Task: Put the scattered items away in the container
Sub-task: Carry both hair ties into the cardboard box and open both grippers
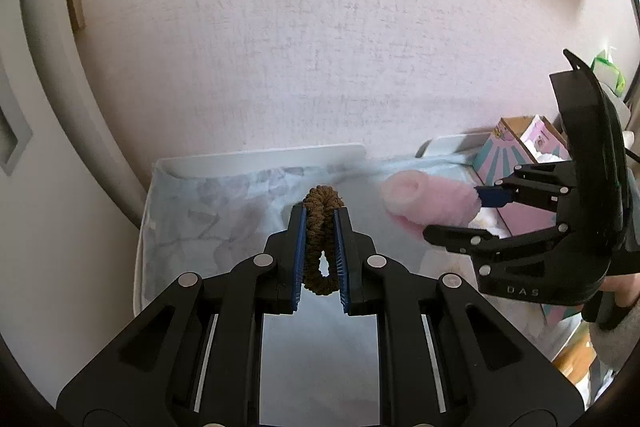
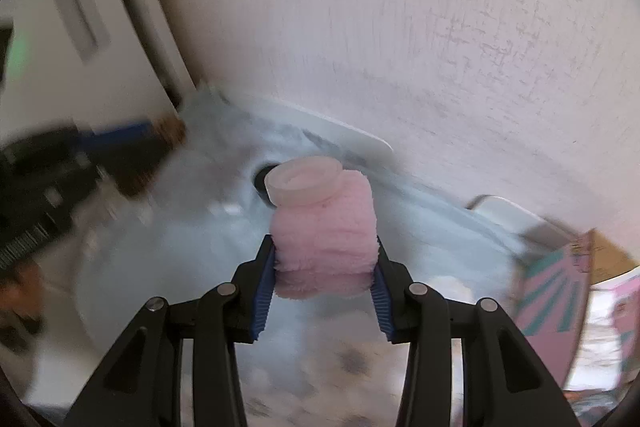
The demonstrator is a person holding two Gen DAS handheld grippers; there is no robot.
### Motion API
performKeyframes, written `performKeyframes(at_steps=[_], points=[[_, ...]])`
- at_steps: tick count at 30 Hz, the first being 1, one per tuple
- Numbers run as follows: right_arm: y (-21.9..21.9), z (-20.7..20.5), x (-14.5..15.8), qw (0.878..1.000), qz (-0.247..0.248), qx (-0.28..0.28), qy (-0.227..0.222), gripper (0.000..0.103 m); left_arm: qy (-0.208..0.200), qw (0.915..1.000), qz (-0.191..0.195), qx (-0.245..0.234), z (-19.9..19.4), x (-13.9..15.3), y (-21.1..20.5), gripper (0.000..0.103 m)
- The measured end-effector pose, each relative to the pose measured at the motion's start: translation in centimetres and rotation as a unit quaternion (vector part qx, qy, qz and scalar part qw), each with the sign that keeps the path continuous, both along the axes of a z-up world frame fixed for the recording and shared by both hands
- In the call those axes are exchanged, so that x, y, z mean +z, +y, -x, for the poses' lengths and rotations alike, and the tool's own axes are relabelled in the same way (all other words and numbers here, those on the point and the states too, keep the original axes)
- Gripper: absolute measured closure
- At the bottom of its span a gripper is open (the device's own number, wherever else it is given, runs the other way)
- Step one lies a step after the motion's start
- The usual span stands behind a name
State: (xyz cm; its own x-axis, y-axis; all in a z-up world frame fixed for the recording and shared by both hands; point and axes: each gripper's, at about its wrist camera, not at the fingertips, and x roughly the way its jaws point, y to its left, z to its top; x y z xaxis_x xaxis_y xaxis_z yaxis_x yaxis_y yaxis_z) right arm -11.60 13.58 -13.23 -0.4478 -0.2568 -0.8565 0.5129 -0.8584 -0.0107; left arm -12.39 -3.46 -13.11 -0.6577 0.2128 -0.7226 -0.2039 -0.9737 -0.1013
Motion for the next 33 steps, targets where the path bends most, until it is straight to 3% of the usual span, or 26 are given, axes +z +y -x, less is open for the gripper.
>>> performKeyframes(at_steps=[10, 18, 26, 33], points=[[0.1, -1.9, -0.9, 1.000, -0.026, 0.009, 0.000, 0.063, -0.009, 1.0000, -0.003, -0.002, -0.9, -0.5, 0.4, 0.091], [0.1, -1.8, -0.8, 1.000, -0.003, -0.001, -0.003, 0.063, -0.006, 1.0000, -0.003, -0.005, -1.3, 0.0, 0.5, 0.091], [1.5, -2.6, 1.5, 0.999, 0.027, -0.020, 0.011, 0.063, 0.001, 0.9998, -0.003, -0.020, -1.7, 1.6, 1.7, 0.091], [5.7, -4.4, 5.5, 0.995, 0.055, -0.072, 0.046, 0.063, 0.020, 0.9976, 0.000, -0.066, -1.3, 4.5, 5.8, 0.091]])
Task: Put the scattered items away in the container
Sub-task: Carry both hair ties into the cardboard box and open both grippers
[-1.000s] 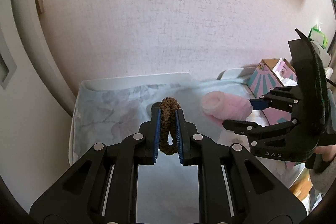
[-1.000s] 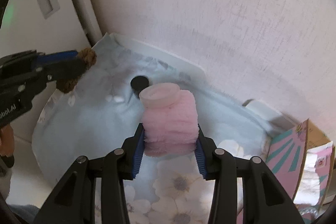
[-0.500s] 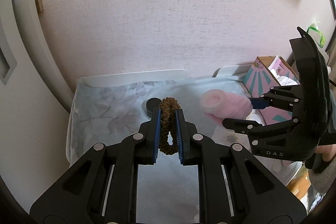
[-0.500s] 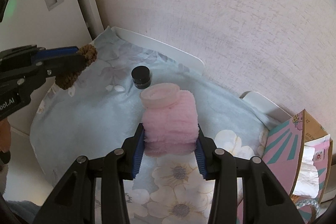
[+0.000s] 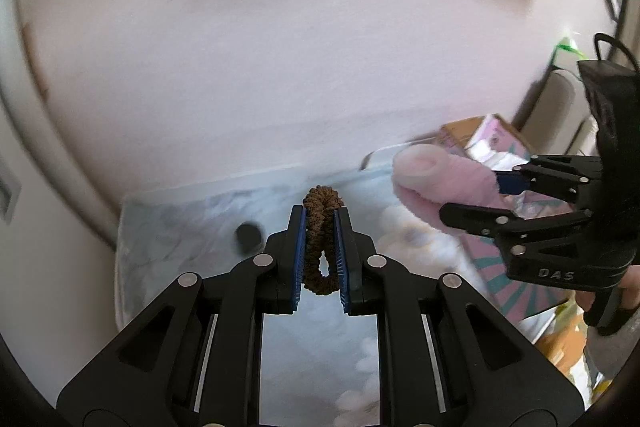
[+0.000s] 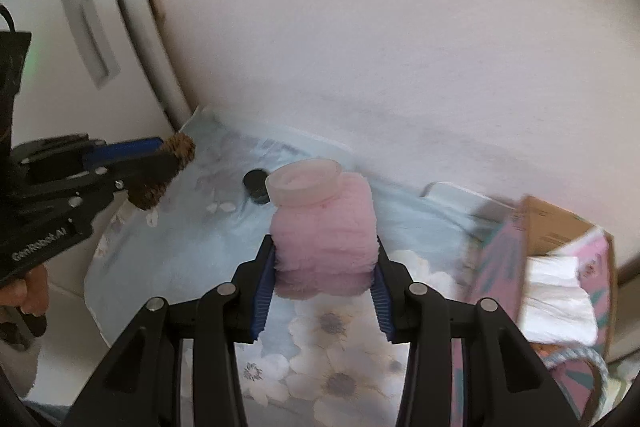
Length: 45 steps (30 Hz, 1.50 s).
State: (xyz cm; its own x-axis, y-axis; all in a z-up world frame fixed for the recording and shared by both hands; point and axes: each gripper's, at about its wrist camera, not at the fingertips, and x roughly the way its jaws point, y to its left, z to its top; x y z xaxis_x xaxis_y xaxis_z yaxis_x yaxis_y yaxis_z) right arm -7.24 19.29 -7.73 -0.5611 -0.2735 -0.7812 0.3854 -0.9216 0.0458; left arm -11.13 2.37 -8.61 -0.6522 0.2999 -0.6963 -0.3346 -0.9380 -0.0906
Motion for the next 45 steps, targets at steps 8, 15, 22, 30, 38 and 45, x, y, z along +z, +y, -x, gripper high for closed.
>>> performKeyframes(at_steps=[8, 15, 22, 30, 38, 45], points=[[8.6, -4.2, 4.3, 0.995, 0.007, -0.097, 0.037, 0.063, 0.022, 0.9942, -0.012, -0.105, 0.3, 3.0, 9.4, 0.091], [16.0, -8.1, 4.7, 0.982, 0.002, -0.184, 0.036, 0.063, 0.016, 0.9798, -0.009, -0.199, -0.4, 2.9, 18.3, 0.091], [20.4, -10.4, 2.6, 0.973, 0.020, -0.229, 0.012, 0.063, -0.007, 0.9671, 0.005, -0.254, -1.5, 0.8, 24.5, 0.091], [21.2, -10.4, -0.6, 0.973, 0.042, -0.227, -0.024, 0.057, -0.035, 0.9674, 0.048, -0.246, -1.6, -1.8, 26.4, 0.036], [22.4, -11.0, -1.2, 0.968, 0.038, -0.249, -0.007, 0.044, -0.039, 0.9771, 0.021, -0.208, -0.6, -1.9, 23.1, 0.012], [21.6, -11.2, -0.7, 0.970, 0.037, -0.240, 0.002, 0.043, -0.049, 0.9828, 0.015, -0.177, -0.5, -1.6, 19.7, 0.012]])
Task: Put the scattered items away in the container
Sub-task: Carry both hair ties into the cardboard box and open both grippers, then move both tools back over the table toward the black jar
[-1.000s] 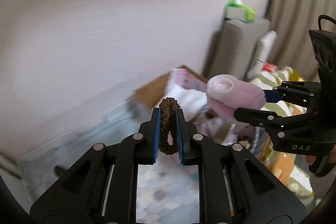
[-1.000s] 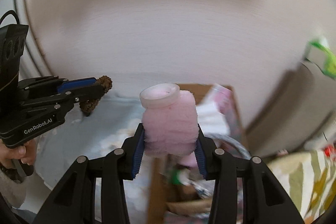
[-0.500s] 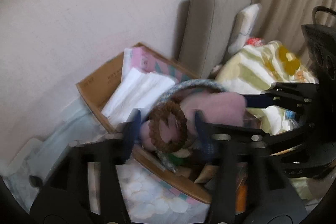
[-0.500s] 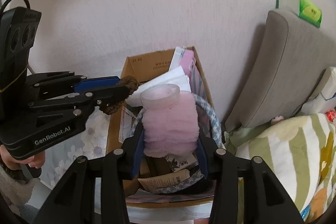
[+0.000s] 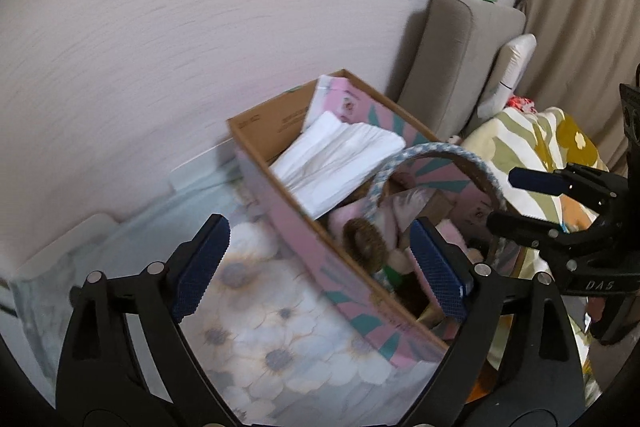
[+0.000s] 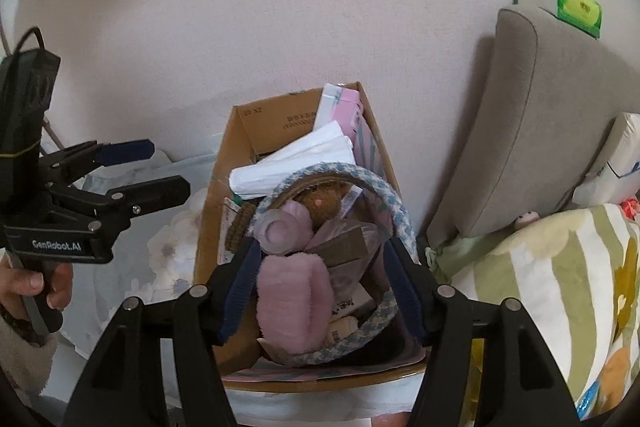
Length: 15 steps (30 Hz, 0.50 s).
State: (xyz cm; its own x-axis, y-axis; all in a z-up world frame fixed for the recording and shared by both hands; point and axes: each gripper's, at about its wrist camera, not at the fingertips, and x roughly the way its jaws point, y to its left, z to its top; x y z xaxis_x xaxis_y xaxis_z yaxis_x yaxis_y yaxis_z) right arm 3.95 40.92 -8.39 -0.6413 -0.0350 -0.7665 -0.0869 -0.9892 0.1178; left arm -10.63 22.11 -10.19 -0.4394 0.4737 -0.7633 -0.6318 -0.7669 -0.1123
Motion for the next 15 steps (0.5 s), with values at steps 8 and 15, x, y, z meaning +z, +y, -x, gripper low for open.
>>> performKeyframes(at_steps=[8, 15], points=[[-3.6, 2.0, 1.4, 0.999, -0.007, 0.045, 0.013, 0.043, 0.022, 0.9982, 0.009, 0.056, 0.6, 1.4, -5.7, 0.012], [-9.1, 5.3, 2.3, 0.993, -0.010, 0.113, 0.026, 0.043, 0.026, 0.9916, 0.012, 0.126, 1.3, 2.0, -12.9, 0.012]])
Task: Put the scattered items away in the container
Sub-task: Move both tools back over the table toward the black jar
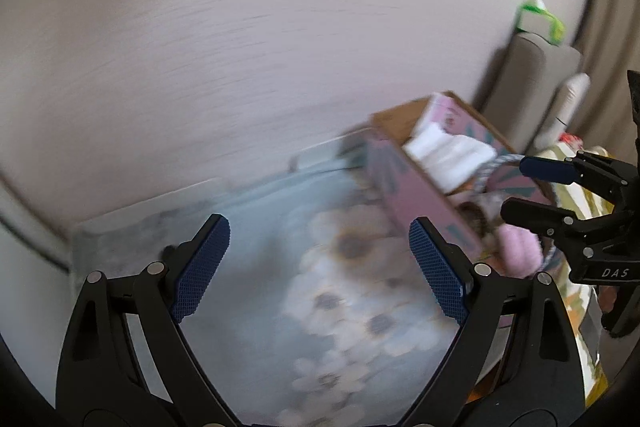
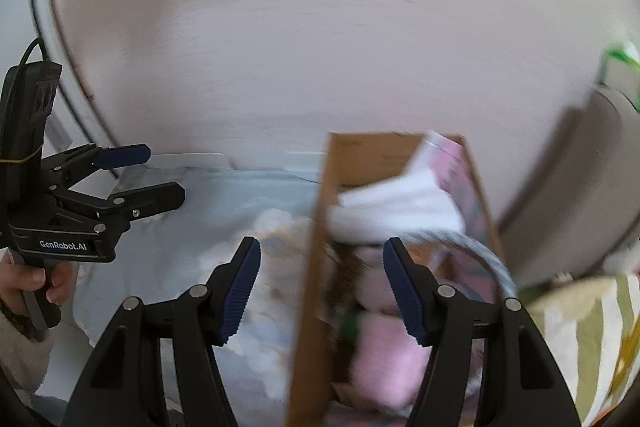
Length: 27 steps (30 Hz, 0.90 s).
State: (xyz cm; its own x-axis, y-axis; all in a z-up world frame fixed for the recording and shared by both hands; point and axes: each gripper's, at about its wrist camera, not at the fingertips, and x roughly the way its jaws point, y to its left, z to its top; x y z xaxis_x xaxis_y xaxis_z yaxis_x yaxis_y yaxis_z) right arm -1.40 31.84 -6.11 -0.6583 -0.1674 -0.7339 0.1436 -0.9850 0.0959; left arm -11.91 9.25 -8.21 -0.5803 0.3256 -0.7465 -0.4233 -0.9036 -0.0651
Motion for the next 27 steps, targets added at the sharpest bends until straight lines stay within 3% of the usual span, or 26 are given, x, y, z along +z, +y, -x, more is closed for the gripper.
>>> performKeyframes(at_steps=[13, 27], points=[[-10.2, 5.6, -0.9, 0.994, -0.012, 0.107, -0.007, 0.043, -0.025, 0.9927, 0.006, 0.118, 0.7, -2.4, -12.2, 0.012], [-20.1, 12.4, -9.2, 0.980, -0.015, 0.196, -0.044, 0.043, -0.067, 0.9833, -0.008, 0.169, 3.1, -10.2, -18.1, 0.012]])
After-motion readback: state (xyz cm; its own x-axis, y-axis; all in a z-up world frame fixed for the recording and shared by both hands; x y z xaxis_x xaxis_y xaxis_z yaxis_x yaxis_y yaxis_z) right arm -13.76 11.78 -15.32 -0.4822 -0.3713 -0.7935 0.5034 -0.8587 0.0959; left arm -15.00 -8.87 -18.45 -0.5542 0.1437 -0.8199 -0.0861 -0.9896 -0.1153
